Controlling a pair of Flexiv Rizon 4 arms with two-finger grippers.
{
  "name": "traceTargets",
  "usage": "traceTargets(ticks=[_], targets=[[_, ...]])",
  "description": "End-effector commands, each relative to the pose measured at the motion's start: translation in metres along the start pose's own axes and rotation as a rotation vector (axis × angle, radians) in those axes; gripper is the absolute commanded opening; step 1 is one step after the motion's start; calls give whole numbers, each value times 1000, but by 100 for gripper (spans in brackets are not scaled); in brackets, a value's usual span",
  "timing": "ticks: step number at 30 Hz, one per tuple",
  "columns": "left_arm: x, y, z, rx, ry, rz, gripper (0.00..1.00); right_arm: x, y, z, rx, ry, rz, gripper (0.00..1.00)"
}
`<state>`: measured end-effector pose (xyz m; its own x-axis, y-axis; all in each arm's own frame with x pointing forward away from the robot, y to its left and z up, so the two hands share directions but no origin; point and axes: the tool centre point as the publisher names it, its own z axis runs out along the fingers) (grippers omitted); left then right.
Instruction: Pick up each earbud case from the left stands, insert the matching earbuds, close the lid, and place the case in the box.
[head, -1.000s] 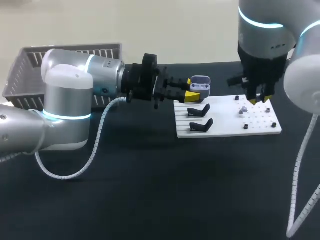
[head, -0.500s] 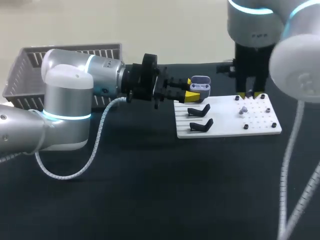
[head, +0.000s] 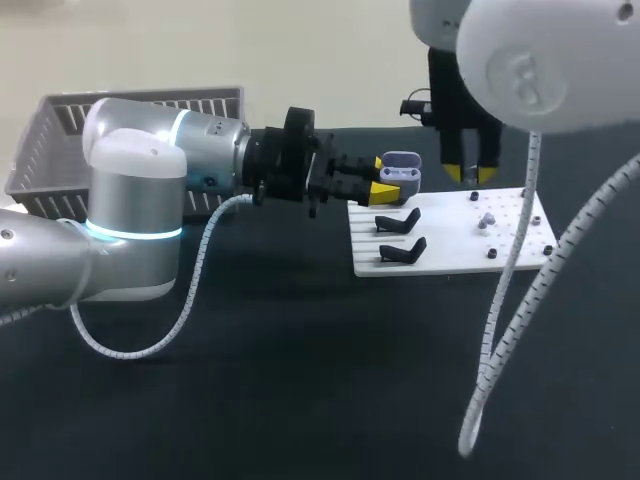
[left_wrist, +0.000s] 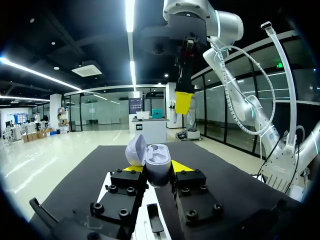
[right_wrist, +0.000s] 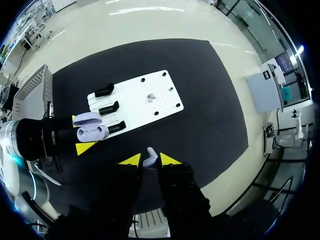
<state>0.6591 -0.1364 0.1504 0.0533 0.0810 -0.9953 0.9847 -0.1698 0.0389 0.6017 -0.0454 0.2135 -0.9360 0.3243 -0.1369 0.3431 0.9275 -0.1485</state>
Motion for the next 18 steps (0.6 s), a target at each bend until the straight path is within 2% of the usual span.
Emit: traceTargets(ticks=[1,12,18], targets=[[0,0,0,0,1,0,0,0,2,0,6,2,1,0],[0,0,0,0,1,0,0,0,2,0,6,2,1,0],[1,0,1,-3,6,-4,0,1,11,-12,12,-8,68,0]])
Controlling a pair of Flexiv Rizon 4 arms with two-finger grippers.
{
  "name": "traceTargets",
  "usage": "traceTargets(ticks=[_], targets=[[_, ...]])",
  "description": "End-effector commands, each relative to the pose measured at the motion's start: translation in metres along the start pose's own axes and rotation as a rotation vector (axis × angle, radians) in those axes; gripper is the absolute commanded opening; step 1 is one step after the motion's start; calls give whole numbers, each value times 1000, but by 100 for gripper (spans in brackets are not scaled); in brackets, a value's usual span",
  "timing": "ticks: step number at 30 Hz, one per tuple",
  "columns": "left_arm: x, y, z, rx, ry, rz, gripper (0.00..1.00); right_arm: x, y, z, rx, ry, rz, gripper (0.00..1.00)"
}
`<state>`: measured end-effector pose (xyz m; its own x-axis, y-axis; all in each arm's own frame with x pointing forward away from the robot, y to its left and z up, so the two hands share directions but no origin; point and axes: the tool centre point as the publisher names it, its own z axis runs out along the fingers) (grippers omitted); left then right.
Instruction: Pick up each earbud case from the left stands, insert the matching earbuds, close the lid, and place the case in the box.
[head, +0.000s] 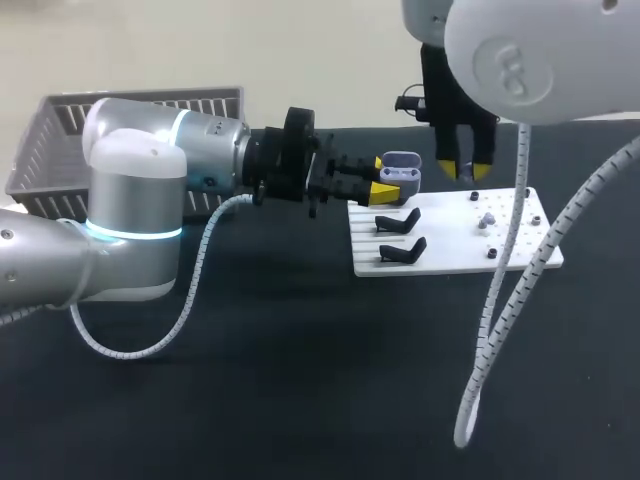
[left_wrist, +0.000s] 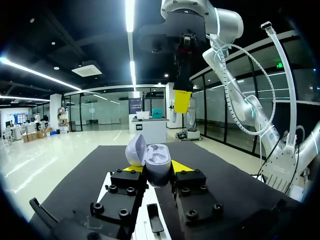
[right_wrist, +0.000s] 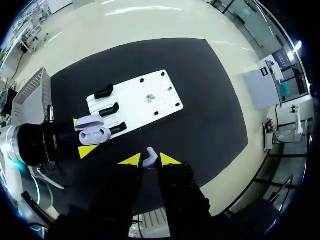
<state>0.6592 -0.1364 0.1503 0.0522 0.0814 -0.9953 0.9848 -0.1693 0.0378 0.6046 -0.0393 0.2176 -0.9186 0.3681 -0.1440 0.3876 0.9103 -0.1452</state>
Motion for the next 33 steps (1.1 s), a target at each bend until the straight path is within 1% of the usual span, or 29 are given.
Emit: traceTargets(ticks=[1,4,7,14,17,26,33], targets=[[1,0,1,-2,7,-4,0,3,6,-10,6,-10,31,0],[1,0,2,-1,13,-6,0,2,9,-15,-11,-22,61,0],[2,-1,3,-3,15,-10,0,1,10,-16,-16,-12,89,0],[2,-5,8,-1,12,-9,0,-1,16,-15,-20,49,153,0],[2,-6,9,-1,9,-5,0,-3,19,-14,-22,62,171,0],[3,-10,16,11,15,2,0,-1,35,-16,-39,74,183,0],[3,-12,18,15,23,8,0,0,41,-13,-14,127,196,0]])
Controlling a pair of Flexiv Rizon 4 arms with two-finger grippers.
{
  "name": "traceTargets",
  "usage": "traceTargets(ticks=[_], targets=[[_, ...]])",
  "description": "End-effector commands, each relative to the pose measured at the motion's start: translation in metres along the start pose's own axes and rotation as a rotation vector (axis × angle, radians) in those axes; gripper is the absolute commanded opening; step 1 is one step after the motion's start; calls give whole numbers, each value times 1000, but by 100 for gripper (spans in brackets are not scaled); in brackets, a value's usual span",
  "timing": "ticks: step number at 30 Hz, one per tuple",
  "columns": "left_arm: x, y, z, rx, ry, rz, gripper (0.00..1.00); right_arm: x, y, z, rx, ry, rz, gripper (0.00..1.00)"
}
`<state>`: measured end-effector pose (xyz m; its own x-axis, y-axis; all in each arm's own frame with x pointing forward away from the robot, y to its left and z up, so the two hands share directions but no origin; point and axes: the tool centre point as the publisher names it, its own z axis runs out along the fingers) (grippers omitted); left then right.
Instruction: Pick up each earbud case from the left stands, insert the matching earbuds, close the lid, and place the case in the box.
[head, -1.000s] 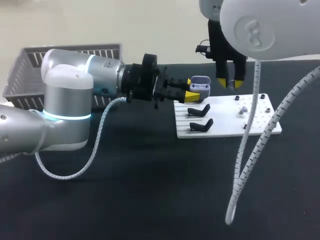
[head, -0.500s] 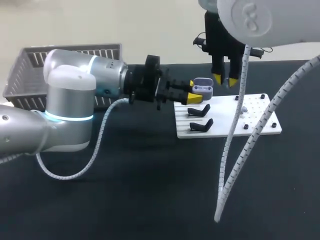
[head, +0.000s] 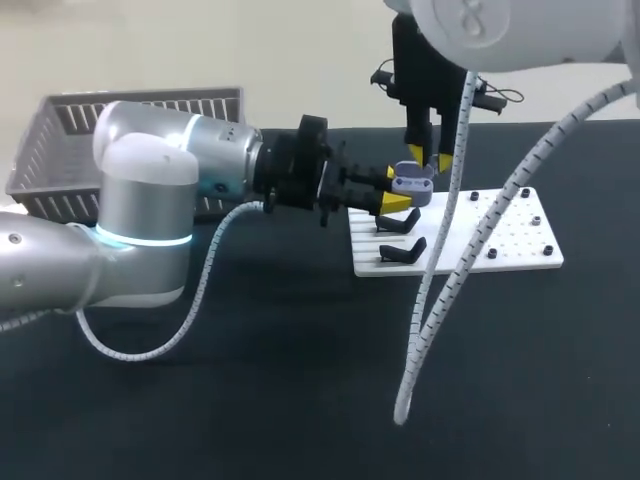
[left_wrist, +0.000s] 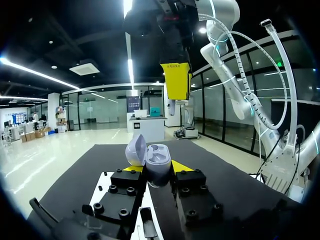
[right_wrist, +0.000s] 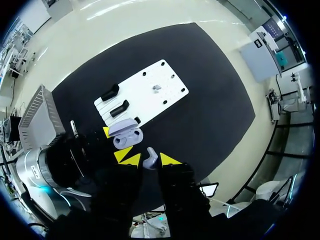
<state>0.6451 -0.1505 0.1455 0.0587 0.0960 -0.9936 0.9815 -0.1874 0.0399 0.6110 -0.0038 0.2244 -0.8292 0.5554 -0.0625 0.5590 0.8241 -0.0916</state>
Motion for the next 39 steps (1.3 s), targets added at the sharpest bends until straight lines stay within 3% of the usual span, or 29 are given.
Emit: traceTargets(ticks=[1,13,39], targets=[[0,0,2,-5,10,4,0,-4,9,0,25,22,6,0],[0,0,2,-5,10,4,0,-6,15,13,78,-11,61,0],[0,0,2,-5,10,4,0,-10,26,26,90,-7,111,0]])
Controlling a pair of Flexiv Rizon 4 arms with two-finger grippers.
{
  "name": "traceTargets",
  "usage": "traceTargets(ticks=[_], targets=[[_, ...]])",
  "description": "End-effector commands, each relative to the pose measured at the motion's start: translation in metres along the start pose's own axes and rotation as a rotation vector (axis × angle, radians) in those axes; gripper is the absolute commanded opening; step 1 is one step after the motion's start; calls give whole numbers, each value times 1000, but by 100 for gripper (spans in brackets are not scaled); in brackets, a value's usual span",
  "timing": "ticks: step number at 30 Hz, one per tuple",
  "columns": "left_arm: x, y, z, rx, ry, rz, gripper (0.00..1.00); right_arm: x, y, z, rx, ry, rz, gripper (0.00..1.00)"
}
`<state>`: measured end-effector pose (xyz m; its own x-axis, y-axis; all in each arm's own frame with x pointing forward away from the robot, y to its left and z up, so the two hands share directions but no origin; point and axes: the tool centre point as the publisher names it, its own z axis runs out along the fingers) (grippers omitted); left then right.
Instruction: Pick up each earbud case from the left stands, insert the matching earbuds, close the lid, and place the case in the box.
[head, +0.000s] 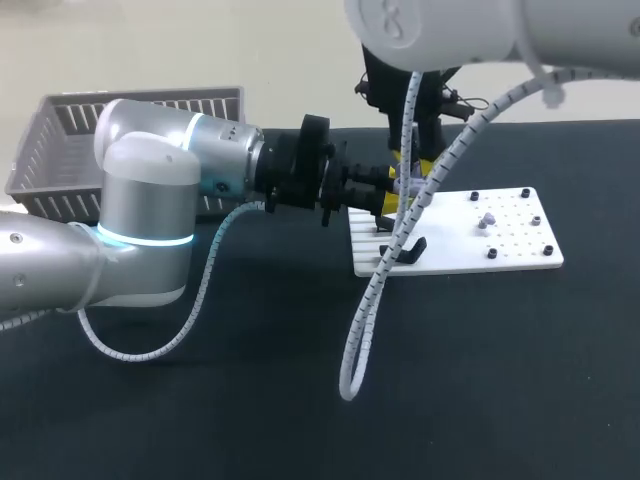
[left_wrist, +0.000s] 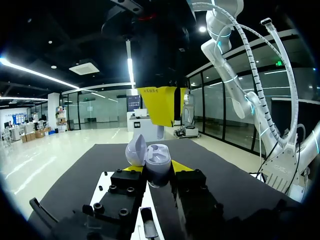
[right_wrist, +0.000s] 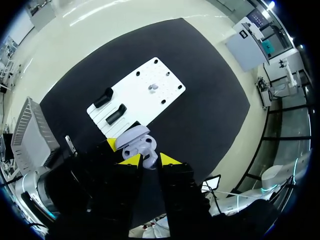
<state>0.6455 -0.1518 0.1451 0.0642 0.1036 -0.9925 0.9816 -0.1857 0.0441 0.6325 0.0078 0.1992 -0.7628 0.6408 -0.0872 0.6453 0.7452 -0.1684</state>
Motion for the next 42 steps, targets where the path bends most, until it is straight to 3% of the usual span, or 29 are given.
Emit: traceTargets(ticks=[1,32,33,34,35,42], targets=[[0,0,1,-3,1,0,0,0,3,3,5,5,1,0],[0,0,1,-3,1,0,0,-8,3,21,14,26,12,0],[0,0,1,-3,1,0,0,-8,3,21,11,27,12,27],[0,0,1,-3,1,0,0,-8,3,21,9,29,13,47],[0,0,1,-3,1,0,0,-8,3,21,6,30,13,100],[0,0,1,-3,1,0,0,5,-17,7,-50,57,-23,100]])
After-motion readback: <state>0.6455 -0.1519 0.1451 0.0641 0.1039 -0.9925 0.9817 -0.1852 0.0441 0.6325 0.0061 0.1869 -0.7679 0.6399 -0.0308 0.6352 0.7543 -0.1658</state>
